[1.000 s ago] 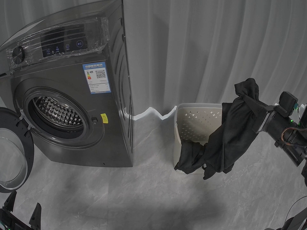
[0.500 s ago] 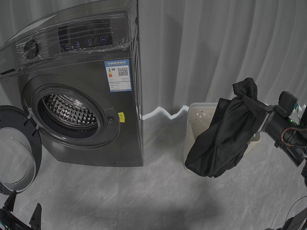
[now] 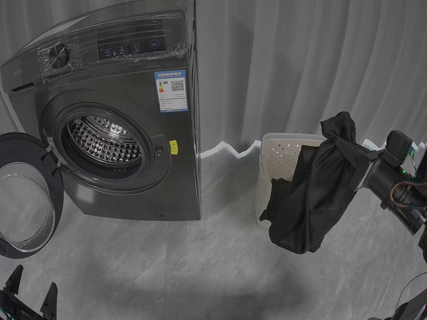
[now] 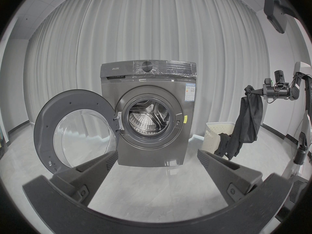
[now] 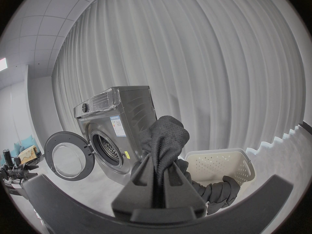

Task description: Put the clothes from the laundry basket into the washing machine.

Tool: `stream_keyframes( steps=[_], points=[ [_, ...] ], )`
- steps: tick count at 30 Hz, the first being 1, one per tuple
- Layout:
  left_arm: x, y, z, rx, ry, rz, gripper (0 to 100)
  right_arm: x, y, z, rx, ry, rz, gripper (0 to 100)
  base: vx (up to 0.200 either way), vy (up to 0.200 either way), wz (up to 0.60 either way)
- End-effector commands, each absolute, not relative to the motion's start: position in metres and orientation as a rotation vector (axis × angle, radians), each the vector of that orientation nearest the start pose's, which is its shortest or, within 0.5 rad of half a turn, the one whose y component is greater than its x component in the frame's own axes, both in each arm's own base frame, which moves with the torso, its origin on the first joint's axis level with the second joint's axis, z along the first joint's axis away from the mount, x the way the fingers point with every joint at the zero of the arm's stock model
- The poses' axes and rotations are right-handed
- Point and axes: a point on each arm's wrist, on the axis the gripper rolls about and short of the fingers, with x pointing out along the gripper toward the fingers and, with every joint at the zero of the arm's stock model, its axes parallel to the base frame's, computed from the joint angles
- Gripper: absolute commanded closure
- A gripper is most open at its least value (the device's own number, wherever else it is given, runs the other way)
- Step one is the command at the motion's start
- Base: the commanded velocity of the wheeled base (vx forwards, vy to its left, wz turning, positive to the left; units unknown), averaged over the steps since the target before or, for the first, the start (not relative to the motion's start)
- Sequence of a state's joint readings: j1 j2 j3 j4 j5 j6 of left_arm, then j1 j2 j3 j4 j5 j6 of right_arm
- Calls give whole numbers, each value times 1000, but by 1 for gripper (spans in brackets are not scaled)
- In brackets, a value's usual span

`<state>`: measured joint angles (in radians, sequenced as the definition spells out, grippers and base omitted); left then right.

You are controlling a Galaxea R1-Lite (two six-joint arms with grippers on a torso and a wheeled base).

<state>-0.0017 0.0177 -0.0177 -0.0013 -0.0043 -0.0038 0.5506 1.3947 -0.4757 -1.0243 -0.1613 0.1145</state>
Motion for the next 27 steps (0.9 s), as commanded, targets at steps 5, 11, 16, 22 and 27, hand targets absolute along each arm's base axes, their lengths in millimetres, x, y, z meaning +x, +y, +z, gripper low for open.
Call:
stream_keyframes(
  steps=[5, 11, 16, 22, 27],
  points=[
    [-23, 0, 76, -5, -3, -6, 0, 185, 110, 211, 148, -70, 399, 100, 0, 200, 0],
    [-23, 0, 76, -5, -3, -6, 0, 186, 110, 212, 150, -76, 402, 100, 0, 200, 0],
    [-23, 0, 76, -5, -3, -6, 0, 185, 111, 212, 150, -77, 404, 100, 0, 200, 0],
    [-23, 0, 76, -5, -3, -6, 0, 185, 112, 213, 152, -79, 410, 100, 0, 200, 0],
    [-23, 0, 76, -5, -3, -6, 0, 185, 112, 213, 152, -81, 410, 100, 0, 200, 0]
  ],
)
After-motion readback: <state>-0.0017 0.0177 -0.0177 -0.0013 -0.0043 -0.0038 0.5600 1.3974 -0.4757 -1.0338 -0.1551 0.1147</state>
